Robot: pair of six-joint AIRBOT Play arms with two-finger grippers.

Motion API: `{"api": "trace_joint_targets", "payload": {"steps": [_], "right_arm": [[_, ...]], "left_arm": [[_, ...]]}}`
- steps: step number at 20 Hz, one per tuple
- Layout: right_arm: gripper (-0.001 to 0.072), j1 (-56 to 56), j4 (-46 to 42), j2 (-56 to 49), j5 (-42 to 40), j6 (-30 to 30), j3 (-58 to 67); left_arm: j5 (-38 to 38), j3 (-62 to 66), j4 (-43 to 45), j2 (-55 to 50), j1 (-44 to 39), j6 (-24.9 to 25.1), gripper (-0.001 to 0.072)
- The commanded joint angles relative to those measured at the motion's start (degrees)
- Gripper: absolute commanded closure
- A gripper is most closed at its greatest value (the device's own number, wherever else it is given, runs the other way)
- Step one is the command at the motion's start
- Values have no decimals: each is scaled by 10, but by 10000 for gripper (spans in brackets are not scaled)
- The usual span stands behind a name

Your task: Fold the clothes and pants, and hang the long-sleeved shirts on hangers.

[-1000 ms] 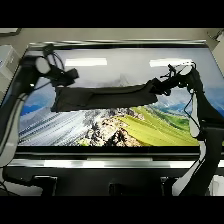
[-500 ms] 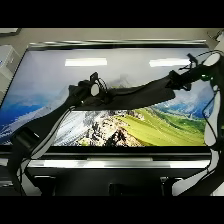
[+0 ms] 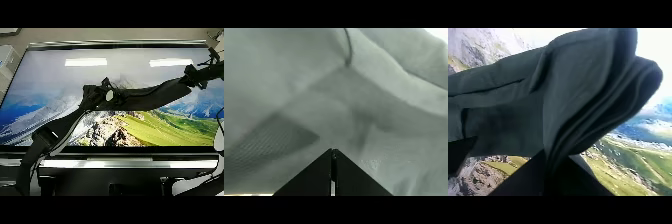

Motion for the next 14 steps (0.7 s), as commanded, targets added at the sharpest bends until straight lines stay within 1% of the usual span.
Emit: {"api": "trace_joint_targets", "payload": {"steps": [1,5,11,14], "right_arm": [[678,0,31,5,2,-1,0],[678,0,53,13,-2,-1,0],[677,0,75,20,-3,-3,0],[678,2,93,23,-3,-2,0]], "left_arm": [[1,28,-6,-35,-17,-56,689],[-21,28,-15,-47,-23,-88,690],[-25,28,-29,-52,-18,-89,689],[56,29,-75,-29,-11,-39,688]]}}
